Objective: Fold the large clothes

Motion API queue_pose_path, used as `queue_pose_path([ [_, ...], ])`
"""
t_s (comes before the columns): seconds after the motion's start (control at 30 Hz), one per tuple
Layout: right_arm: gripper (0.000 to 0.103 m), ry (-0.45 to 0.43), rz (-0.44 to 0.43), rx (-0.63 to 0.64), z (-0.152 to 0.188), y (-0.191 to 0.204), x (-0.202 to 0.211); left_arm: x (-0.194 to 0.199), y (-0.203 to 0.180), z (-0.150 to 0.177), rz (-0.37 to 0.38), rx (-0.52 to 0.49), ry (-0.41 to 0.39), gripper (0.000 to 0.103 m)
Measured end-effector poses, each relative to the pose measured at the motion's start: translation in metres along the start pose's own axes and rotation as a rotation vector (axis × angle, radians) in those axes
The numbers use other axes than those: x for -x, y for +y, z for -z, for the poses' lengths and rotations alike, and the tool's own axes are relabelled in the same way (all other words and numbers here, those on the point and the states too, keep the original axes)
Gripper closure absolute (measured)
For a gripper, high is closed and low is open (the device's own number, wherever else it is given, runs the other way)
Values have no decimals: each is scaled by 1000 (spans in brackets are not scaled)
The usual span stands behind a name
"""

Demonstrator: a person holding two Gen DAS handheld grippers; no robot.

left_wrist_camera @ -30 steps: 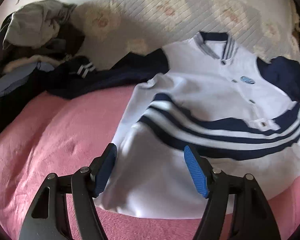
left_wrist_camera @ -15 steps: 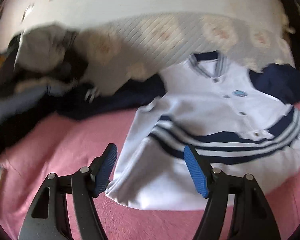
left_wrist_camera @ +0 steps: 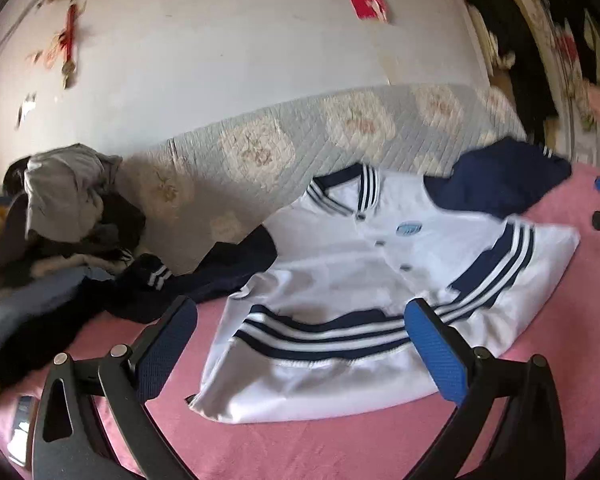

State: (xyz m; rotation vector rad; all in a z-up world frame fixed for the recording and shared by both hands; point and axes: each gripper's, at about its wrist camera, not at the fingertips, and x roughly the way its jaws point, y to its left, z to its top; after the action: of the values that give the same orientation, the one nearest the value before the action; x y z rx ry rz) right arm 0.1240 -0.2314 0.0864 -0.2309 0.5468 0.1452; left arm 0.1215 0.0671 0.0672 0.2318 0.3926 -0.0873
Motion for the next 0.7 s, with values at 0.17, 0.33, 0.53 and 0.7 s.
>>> queue_pose_path([
  [0.17, 0, 214, 28, 138, 30, 29, -48, -46, -16, 35, 173, -65, 219, 13],
  [0.33, 0, 280, 32, 289, 54, 59, -75, -62, -37, 51, 217, -172, 298, 15],
  [0.53, 0, 347, 80, 342, 52, 59, -111, -84, -59, 66, 116, -322, 386, 1],
  [0.7, 0, 349, 162, 263, 44, 35, -132, -106, -37, 59, -82, -313, 383, 4],
])
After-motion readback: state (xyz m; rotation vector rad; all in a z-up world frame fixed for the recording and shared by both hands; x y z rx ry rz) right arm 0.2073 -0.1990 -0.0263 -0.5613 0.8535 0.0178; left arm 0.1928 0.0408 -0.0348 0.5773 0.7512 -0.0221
